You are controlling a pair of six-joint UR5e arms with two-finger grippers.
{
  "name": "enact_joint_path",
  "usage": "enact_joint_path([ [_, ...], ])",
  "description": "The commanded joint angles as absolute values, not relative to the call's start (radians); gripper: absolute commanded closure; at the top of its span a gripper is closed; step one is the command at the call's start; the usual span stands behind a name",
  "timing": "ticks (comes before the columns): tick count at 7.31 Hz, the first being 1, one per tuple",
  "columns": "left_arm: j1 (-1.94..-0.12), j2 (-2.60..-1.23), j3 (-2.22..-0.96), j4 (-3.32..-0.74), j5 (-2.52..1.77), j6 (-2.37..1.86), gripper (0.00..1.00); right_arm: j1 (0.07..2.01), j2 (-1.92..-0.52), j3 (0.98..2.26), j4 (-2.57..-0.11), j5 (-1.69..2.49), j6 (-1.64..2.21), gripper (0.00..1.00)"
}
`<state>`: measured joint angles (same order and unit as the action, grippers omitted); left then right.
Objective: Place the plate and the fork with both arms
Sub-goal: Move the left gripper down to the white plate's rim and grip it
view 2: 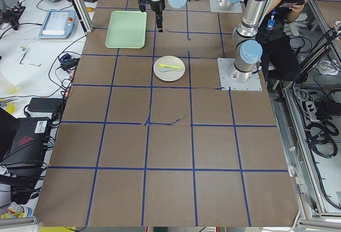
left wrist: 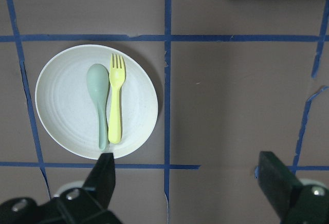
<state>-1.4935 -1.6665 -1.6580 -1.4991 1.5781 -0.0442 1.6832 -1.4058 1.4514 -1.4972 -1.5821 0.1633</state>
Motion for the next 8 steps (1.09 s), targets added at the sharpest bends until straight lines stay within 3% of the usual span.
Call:
enact_joint_path([
  [1, -1.273, -1.684, -1.725, -1.487, 1.569, 0.108, 0.00, 1.681, -1.396, 1.460, -1.517, -1.580, 0.169, 0.00],
  [4, -1.114, -1.756, -1.909, -1.222, 1.539, 0.372, 0.00, 1.681, -1.388, 1.480, -1.545, -1.582, 0.167, 0.00],
  [7, -1.106, -1.853, -2.009, -1.097, 1.509, 0.379, 0.03, 1.681, -1.388, 1.489, -1.545, -1.586, 0.166, 0.00],
  [8, -1.106, -1.873, -2.010, -1.097, 1.511, 0.382, 0.14, 1.681, -1.388, 1.489, -1.545, -1.591, 0.169, 0.00],
])
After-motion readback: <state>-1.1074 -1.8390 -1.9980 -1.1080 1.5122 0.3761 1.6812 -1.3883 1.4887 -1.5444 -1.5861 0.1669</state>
